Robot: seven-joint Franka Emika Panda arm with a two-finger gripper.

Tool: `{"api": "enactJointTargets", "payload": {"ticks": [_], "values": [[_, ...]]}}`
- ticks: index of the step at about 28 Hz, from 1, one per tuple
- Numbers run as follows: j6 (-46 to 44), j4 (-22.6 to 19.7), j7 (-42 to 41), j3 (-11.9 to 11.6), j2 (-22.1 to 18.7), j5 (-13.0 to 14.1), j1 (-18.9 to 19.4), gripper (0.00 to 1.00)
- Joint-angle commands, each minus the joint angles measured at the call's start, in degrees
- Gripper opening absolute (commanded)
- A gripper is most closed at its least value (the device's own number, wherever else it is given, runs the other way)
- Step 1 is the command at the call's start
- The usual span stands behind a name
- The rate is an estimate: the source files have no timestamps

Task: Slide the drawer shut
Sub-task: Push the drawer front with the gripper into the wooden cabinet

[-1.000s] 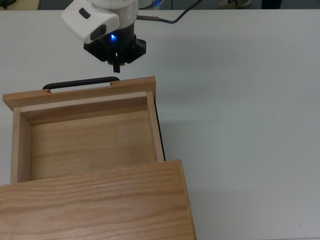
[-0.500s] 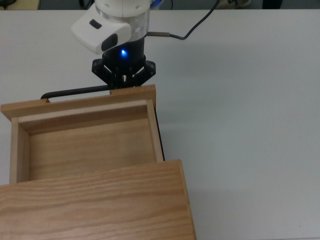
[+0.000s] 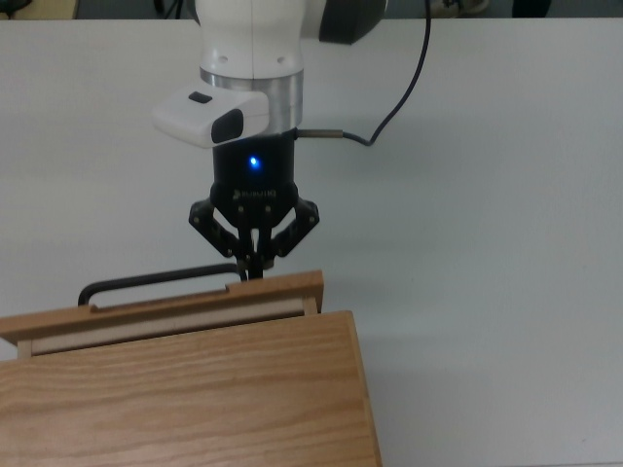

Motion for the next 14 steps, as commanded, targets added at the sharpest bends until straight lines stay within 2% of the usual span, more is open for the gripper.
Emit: {"api": "enactJointTargets", "payload": {"ticks": [1,6,14], "values": [[12.2,0.2,1.0,-0.7,2.0,-0.2,0.1,0.0],[18.8,-0.8,1.0,-0.8,2.9,-0.2,0.0,0.0],[18.3,-0.8,0.8,-0.9,2.6,-0.1,-0.2,0.0]]}}
